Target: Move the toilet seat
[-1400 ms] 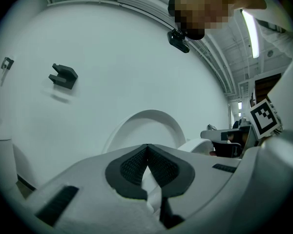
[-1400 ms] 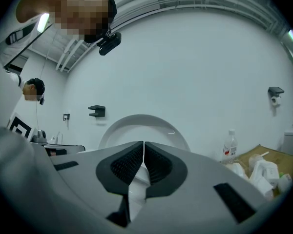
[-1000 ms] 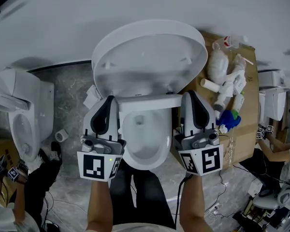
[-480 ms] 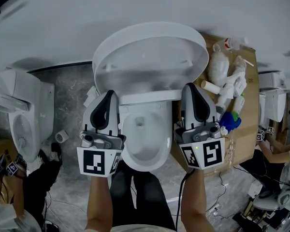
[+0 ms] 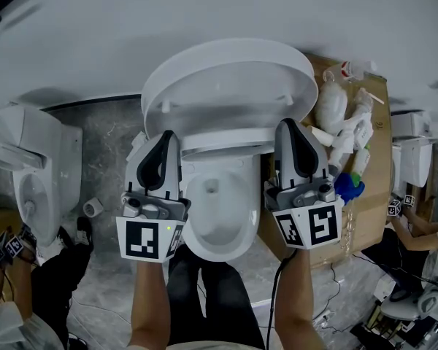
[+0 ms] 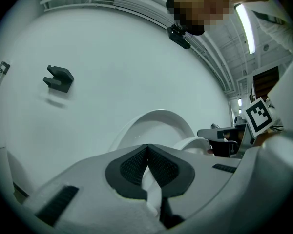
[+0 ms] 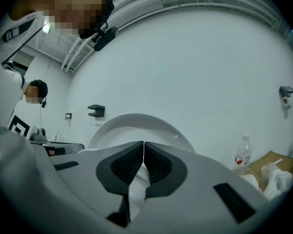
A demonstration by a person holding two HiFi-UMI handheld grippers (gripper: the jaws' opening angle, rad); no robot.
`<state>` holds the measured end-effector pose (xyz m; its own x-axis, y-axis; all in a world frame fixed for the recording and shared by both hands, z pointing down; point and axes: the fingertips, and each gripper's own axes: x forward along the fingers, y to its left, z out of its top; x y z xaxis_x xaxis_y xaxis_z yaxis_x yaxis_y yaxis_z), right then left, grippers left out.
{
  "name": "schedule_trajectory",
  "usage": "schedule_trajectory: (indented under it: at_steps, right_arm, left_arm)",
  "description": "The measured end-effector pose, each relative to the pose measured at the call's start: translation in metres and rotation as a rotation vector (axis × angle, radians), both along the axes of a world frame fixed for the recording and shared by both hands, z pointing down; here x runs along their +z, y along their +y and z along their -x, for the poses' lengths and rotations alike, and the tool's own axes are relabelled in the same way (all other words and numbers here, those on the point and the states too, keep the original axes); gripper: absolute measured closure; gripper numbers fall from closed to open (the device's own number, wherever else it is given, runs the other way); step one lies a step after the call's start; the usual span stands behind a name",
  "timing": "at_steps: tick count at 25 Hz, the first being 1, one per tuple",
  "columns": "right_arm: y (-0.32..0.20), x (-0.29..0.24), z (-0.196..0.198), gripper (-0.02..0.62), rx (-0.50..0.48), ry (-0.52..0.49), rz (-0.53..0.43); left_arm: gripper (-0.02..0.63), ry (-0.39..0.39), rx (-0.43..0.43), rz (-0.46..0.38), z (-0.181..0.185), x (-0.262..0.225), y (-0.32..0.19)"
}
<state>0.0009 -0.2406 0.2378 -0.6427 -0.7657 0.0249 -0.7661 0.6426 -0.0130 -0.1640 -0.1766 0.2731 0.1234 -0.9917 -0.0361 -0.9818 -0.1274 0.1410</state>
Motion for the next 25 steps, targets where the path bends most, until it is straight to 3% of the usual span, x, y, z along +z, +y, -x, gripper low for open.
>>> schedule_trajectory:
  at_steps: [25]
  right_arm:
    - [-0.023, 0.003, 0.01, 0.578, -0.016, 0.007, -0.013]
  left_arm:
    - [0.597, -0.014, 0.003, -0.013, 0.007, 0.002, -0.019]
